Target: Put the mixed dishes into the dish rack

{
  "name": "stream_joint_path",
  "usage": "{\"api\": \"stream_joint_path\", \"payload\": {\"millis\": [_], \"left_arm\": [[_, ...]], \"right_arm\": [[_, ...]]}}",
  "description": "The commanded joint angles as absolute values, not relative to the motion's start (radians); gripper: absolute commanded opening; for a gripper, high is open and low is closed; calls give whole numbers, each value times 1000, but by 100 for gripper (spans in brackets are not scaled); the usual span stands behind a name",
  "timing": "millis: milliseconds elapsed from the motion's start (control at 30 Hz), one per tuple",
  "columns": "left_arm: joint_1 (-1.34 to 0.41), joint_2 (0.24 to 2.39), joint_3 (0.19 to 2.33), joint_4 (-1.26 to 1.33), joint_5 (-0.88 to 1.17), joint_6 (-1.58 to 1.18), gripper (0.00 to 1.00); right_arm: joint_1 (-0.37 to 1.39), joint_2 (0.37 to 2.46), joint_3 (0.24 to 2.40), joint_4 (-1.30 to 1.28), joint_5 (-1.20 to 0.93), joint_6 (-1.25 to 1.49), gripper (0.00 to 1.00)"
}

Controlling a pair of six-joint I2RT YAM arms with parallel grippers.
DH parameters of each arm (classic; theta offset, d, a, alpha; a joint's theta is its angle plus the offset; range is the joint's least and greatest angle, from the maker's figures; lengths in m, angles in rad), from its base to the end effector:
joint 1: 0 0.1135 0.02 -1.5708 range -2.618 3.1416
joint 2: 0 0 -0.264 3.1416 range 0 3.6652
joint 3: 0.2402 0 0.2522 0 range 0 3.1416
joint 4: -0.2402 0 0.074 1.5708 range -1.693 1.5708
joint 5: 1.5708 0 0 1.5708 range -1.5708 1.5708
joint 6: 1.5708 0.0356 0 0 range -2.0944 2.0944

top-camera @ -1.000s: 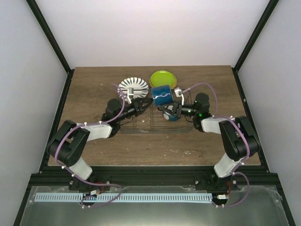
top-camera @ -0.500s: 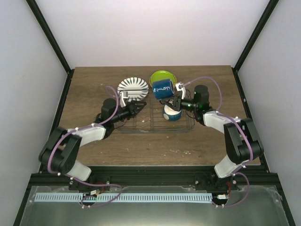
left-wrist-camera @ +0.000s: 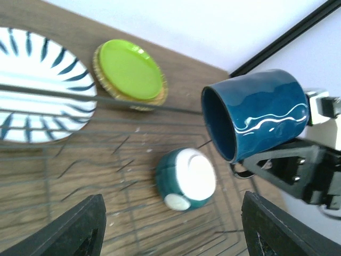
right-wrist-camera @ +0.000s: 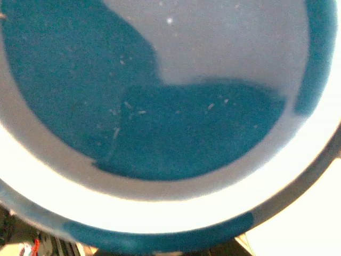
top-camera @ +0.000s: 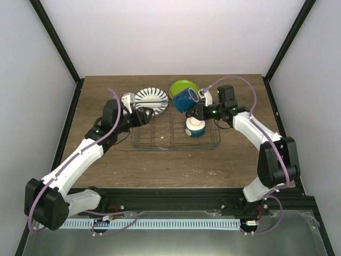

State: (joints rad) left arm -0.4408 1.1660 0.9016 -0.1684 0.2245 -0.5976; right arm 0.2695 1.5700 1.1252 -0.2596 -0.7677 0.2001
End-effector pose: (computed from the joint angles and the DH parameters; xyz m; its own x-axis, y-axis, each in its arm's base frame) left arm 0.2379 -0.1210 0.3045 -0.6505 -0.2996 -0.6979 0.2815 0.7583 -0.5880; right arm 0.3237 0.1151 0.2618 -0.7512 -0.0591 -0.6574 -0.5636 0.5759 0.5922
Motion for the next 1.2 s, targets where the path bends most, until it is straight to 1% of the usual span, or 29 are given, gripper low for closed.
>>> {"api": "stream_joint_path", "payload": {"millis": [0, 100, 167, 200, 333, 700, 833, 1167], "left_arm": [[-439, 1157, 894, -287, 189, -526, 72], [-439, 1162, 887, -269, 214, -525, 72], [-439, 1166, 885, -263, 231, -523, 72], [-439, 1165, 884, -260, 239, -522, 72], [-438, 1148, 875, -261, 265, -516, 72], [-437, 1125, 851, -249, 286, -504, 72], [-437, 1118, 850, -246, 293, -499, 72], [-437, 1111, 810, -210, 328, -494, 73]], "right_arm": [[267, 1529, 1191, -461, -715, 52, 1], [269, 1502, 1193, -500, -709, -66, 1], [270, 1485, 1182, -500, -668, -171, 1], [269, 1474, 1163, -474, -630, -203, 1], [270, 1450, 1125, -394, -613, -282, 1], [310, 1478, 1131, -547, -562, -345, 1], [324, 1482, 1114, -546, -585, -360, 1], [396, 1478, 1026, -535, -520, -355, 1]]}}
